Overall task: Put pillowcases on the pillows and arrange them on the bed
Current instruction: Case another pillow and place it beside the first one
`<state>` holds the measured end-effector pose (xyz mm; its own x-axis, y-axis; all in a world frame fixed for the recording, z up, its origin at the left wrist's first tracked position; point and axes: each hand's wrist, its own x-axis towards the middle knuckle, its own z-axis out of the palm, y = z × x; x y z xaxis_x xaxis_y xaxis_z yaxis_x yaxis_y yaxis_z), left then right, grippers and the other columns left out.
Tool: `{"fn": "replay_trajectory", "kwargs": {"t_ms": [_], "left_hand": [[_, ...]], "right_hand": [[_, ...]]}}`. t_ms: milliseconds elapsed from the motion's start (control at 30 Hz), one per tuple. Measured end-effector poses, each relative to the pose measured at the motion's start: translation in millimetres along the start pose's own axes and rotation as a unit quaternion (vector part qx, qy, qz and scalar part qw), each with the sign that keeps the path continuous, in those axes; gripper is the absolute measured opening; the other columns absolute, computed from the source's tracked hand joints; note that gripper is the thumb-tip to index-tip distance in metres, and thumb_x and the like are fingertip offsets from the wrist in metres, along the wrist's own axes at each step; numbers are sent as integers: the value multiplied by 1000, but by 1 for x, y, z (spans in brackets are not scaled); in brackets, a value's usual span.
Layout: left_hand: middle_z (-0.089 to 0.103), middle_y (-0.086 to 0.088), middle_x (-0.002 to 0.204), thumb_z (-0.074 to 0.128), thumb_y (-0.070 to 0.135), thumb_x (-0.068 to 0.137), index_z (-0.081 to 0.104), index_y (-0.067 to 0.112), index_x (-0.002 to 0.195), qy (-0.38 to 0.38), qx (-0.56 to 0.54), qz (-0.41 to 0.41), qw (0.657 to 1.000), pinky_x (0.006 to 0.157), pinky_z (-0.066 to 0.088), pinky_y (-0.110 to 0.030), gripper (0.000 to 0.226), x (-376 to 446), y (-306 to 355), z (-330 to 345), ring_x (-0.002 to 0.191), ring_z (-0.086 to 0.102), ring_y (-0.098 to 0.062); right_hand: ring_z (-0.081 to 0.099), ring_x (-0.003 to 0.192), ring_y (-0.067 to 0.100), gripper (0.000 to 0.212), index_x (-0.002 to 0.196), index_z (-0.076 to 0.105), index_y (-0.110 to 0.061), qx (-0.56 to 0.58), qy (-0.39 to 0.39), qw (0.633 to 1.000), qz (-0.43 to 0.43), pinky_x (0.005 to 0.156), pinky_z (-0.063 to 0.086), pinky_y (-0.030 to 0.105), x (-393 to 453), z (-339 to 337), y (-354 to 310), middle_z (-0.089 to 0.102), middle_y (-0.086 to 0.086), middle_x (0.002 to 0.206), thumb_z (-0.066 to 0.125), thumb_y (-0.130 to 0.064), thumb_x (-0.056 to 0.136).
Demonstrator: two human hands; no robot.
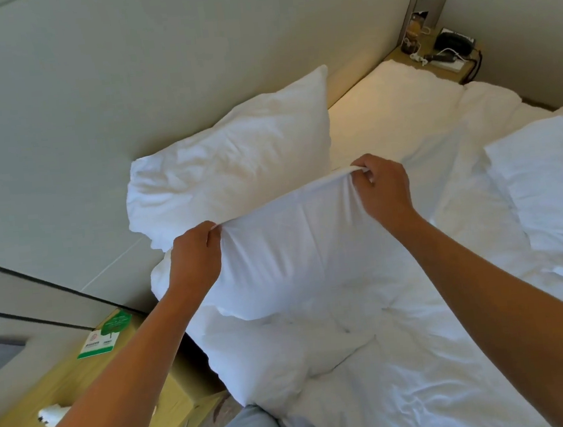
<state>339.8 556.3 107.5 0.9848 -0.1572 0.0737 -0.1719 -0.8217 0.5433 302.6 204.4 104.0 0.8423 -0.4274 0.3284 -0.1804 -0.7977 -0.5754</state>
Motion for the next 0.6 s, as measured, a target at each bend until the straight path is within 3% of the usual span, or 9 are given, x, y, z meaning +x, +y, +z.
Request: {"fn": "replay_trajectory", "kwargs": {"t_ms": [133, 400, 600], "left_hand": [[53, 0, 59, 45, 21, 106, 49, 15, 68, -39, -7, -16, 999, 56, 36, -33, 38, -5, 3, 9, 57, 51, -20], [62, -4, 75, 45, 21, 105, 62, 7, 84, -146, -24, -47, 988, 70, 46, -35, 30, -25, 20, 66, 77, 61, -28], [50, 7, 63, 44, 26, 106, 49, 24, 70, -189, -77, -78, 976, 62, 40, -30, 37, -12, 25, 78, 63, 52, -19]], "right_hand": [[69, 80, 22, 14, 100, 76, -20, -31, -45, 998, 20, 73, 44, 26, 21, 20, 11, 78, 2, 87, 62, -23, 100], [73, 97, 30, 20, 111, 76, -17, -62, -120, 985, 108, 78, 50, 31, 6, 50, 67, 79, 7, 104, 59, -22, 103], [73, 103, 27, 23, 116, 77, -17, -44, -90, 985, 139, 80, 47, 27, 27, 56, 69, 80, 5, 112, 59, -21, 102]]}}
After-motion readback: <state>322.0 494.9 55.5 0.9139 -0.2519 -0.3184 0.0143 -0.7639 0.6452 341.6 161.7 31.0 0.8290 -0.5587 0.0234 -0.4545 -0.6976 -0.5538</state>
